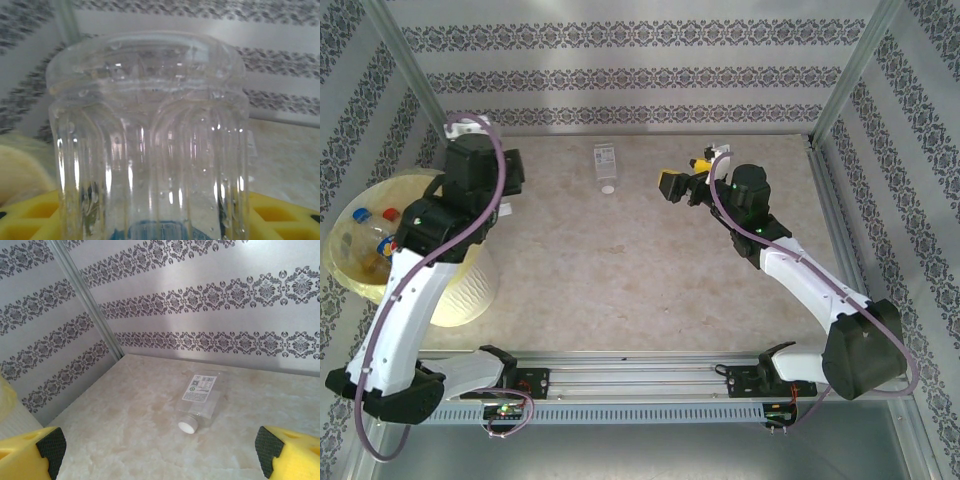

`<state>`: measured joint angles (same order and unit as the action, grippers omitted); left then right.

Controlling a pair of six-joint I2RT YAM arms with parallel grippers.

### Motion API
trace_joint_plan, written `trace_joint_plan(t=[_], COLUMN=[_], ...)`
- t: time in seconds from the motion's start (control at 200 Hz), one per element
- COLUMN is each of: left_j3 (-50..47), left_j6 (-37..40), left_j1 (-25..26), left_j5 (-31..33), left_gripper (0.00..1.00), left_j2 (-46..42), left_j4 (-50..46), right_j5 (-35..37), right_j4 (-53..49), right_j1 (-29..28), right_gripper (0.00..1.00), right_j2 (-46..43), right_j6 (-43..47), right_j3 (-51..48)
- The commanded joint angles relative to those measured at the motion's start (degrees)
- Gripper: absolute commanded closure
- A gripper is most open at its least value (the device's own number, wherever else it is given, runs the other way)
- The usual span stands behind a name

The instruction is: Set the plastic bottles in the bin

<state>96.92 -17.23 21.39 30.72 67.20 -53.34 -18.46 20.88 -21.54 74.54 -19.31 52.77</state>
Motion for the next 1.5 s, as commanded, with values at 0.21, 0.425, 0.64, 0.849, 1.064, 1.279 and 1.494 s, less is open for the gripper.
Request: trace_joint_plan(t=[0.21,0.425,0.64,0.849,1.064,1.279,1.494], left_j3=[3.12,-1.09,-5.16,-6.39,-8.58,-9.47,-7.47], left_j6=[3.86,3.88,2.68,3.35,3.13,5.76,4.2], left_j1=[-16.25,-28.81,-41.69,-48.18,-51.03,-52.84,-53.38], left_j5=[4.29,-3.06,-15.18,-18.42,-23.62,-22.52,-24.34], left_gripper=[0.44,0.44,0.44,0.45,0.45,0.41,0.06], left_j2=[-0.62,-1.26,-1.98,-1.46,0.84,3.48,4.25], left_j4=[-10.74,-9.1,-7.0,-6.32,-4.19,-4.26,-6.97], right_j5=[0.61,0.58,0.0,-0.08,-0.25,-0.88,-0.97], right_j4=[2.14,2.01,1.4,0.91,0.9,0.82,0.65], right_j1=[-0.72,-0.7,-0.7,-0.7,-0.72,-0.76,-0.78], right_gripper=[0.02,0.02,0.02,0.02,0.02,0.02,0.02], right_j2=[0.82,1.44,1.72,2.14,3.06,3.33,2.8], right_j6=[-0.64,-0.37,0.43,1.79,2.13,1.44,2.21], right_j3=[0.47,0.64,1.21,1.5,2.9,3.67,3.33])
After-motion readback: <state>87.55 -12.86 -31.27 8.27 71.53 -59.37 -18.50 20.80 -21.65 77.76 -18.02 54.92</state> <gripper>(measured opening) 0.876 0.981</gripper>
